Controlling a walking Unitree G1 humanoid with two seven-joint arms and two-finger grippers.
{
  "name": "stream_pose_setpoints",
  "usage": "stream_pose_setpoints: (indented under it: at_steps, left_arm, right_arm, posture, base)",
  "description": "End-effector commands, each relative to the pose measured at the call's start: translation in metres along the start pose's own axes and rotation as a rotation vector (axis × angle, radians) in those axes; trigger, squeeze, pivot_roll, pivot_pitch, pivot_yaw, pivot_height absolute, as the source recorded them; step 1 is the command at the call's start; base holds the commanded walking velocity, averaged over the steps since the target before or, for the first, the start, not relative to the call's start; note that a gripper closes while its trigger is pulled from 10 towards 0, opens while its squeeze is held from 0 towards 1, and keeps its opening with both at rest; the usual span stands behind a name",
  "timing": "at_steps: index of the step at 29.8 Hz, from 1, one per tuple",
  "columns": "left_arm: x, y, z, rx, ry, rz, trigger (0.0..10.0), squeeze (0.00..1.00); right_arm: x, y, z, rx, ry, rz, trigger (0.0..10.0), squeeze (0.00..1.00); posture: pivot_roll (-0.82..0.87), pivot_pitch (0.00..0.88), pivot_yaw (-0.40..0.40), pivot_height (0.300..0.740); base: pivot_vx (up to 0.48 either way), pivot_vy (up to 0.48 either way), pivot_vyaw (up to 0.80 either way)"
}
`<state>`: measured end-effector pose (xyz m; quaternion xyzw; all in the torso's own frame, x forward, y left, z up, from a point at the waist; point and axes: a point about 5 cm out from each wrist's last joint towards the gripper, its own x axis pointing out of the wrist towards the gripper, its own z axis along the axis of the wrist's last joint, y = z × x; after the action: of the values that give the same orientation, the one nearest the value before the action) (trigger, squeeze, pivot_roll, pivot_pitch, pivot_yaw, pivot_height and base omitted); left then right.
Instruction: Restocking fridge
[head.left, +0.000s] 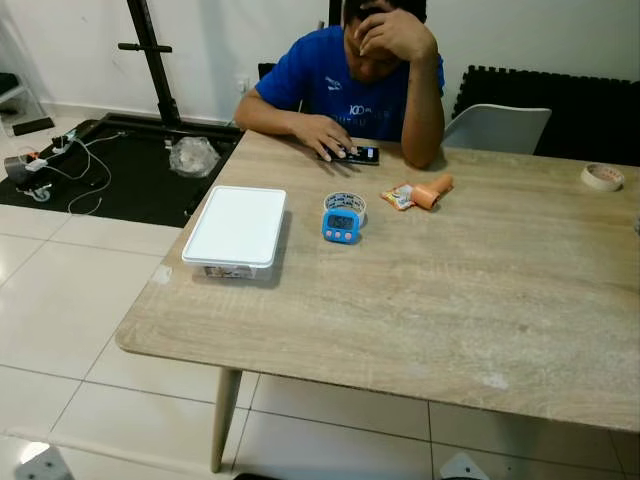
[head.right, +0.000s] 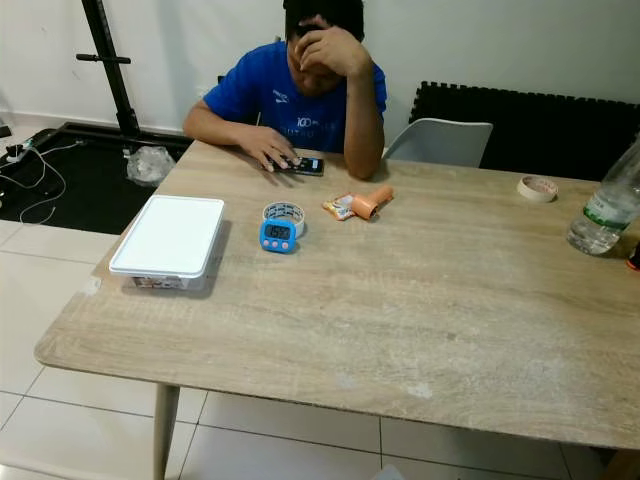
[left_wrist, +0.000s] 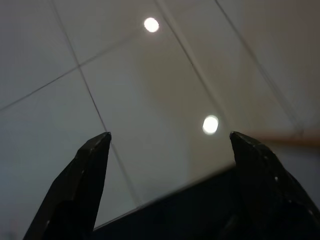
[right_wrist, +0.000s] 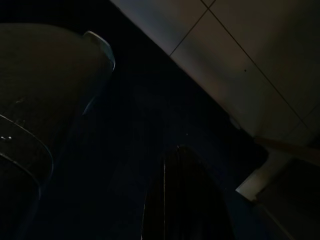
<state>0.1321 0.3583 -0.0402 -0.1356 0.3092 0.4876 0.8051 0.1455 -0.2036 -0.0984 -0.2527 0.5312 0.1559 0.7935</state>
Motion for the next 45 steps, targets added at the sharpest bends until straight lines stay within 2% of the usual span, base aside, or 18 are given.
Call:
stream_pose_setpoints:
  at_steps: [1, 2, 4, 6, 8, 11, 14, 15, 17, 18, 19, 20, 21, 23, 29, 33, 39, 45]
  left_arm:
    - [0.005, 0.012, 0.029, -0.098, -0.097, 0.064, 10.0, 1.00]
    - [0.005, 0.012, 0.029, -0.098, -0.097, 0.064, 10.0, 1.00]
    - [0.009, 0.014, 0.070, -0.227, -0.224, 0.068, 10.0, 1.00]
    - [0.009, 0.014, 0.082, -0.262, -0.262, 0.057, 10.0, 1.00]
    - [0.006, 0.002, 0.121, -0.338, -0.384, -0.038, 10.0, 1.00]
    - [0.004, -0.006, 0.137, -0.365, -0.440, -0.095, 10.0, 1.00]
    - [-0.011, -0.042, 0.181, -0.461, -0.580, -0.375, 10.0, 1.00]
    - [-0.011, -0.042, 0.181, -0.461, -0.580, -0.375, 10.0, 1.00]
    - [-0.026, -0.071, 0.200, -0.451, -0.646, -0.603, 10.0, 1.00]
    - [-0.035, -0.085, 0.207, -0.434, -0.674, -0.712, 10.0, 0.70]
    - [-0.035, -0.085, 0.207, -0.434, -0.674, -0.712, 10.0, 0.70]
    - [-0.041, -0.094, 0.211, -0.421, -0.693, -0.787, 10.0, 0.00]
    - [-0.041, -0.094, 0.211, -0.421, -0.693, -0.787, 10.0, 0.00]
    - [-0.065, -0.119, 0.225, -0.402, -0.756, -1.031, 10.0, 0.00]
    - [-0.082, -0.140, 0.226, -0.374, -0.723, -1.247, 10.0, 0.00]
    - [-0.089, -0.158, 0.210, -0.218, -0.646, -1.372, 10.0, 0.00]
    - [-0.080, -0.175, 0.183, -0.099, -0.488, -1.317, 10.0, 0.00]
    - [-0.077, -0.189, 0.161, -0.124, -0.363, -1.278, 10.0, 0.00]
  right_arm:
    - [0.000, 0.003, -0.001, -0.015, 0.011, 0.016, 10.0, 0.00]
    - [0.000, 0.003, -0.001, -0.015, 0.011, 0.016, 10.0, 0.00]
    - [0.000, 0.004, 0.000, -0.017, 0.009, 0.018, 10.0, 0.00]
    - [0.000, 0.004, 0.000, -0.018, 0.009, 0.019, 10.0, 0.00]
    - [0.000, 0.004, 0.001, -0.019, 0.009, 0.020, 10.0, 0.00]
    - [0.000, 0.004, 0.001, -0.019, 0.009, 0.020, 10.0, 0.00]
    - [0.001, 0.004, 0.001, -0.017, 0.009, 0.022, 10.0, 0.00]
    - [0.001, 0.004, 0.001, -0.017, 0.009, 0.022, 10.0, 0.00]
    - [0.001, 0.004, 0.001, -0.014, 0.009, 0.023, 10.0, 0.00]
    - [0.001, 0.004, 0.001, -0.012, 0.009, 0.023, 10.0, 0.00]
    - [0.001, 0.004, 0.001, -0.012, 0.009, 0.023, 10.0, 0.00]
    - [0.001, 0.004, 0.001, -0.010, 0.009, 0.022, 10.0, 0.00]
    - [0.001, 0.004, 0.001, -0.010, 0.009, 0.022, 10.0, 0.00]
    - [0.001, 0.005, 0.001, -0.007, 0.011, 0.023, 10.0, 0.00]
    - [0.000, 0.005, 0.000, -0.005, 0.014, 0.024, 10.0, 0.00]
    - [0.000, 0.006, -0.001, -0.005, 0.015, 0.025, 10.0, 0.00]
    - [0.000, 0.006, -0.001, -0.001, 0.015, 0.027, 10.0, 0.00]
    - [0.000, 0.007, -0.005, 0.002, 0.023, 0.027, 10.0, 0.00]
  posture:
    - [0.07, 0.050, -0.050, 0.740]
    - [0.07, 0.050, -0.050, 0.740]
    - [0.07, 0.050, -0.050, 0.740]
    - [0.07, 0.050, -0.050, 0.740]
    - [0.07, 0.050, -0.049, 0.740]
    - [0.07, 0.050, -0.049, 0.740]
    - [0.06, 0.048, -0.044, 0.740]
    - [0.06, 0.048, -0.044, 0.740]
    - [0.06, 0.048, -0.044, 0.740]
    - [0.06, 0.048, -0.044, 0.740]
    - [0.06, 0.048, -0.044, 0.740]
    - [0.06, 0.048, -0.044, 0.740]
    - [0.06, 0.048, -0.044, 0.740]
    - [0.05, 0.049, -0.039, 0.740]
    - [0.05, 0.049, -0.039, 0.740]
    - [0.05, 0.053, -0.034, 0.740]
    - [0.05, 0.055, -0.031, 0.740]
    - [0.05, 0.060, -0.031, 0.740]
  base:
    - [0.000, 0.000, 0.00]
    - [0.000, 0.000, 0.00]
    - [0.000, 0.000, 0.00]
    - [0.000, 0.000, 0.00]
    - [0.000, 0.000, 0.00]
    - [0.000, 0.000, 0.00]
    - [0.000, 0.000, 0.00]
    - [0.000, 0.000, 0.00]
    - [0.000, 0.000, 0.00]
    - [0.000, 0.000, 0.00]
    - [0.000, 0.000, 0.00]
    - [0.000, 0.000, 0.00]
    - [0.000, 0.000, 0.00]
    - [0.000, 0.000, 0.00]
    - [0.000, 0.000, 0.00]
    - [0.000, 0.000, 0.00]
    - [0.000, 0.000, 0.00]
    - [0.000, 0.000, 0.00]
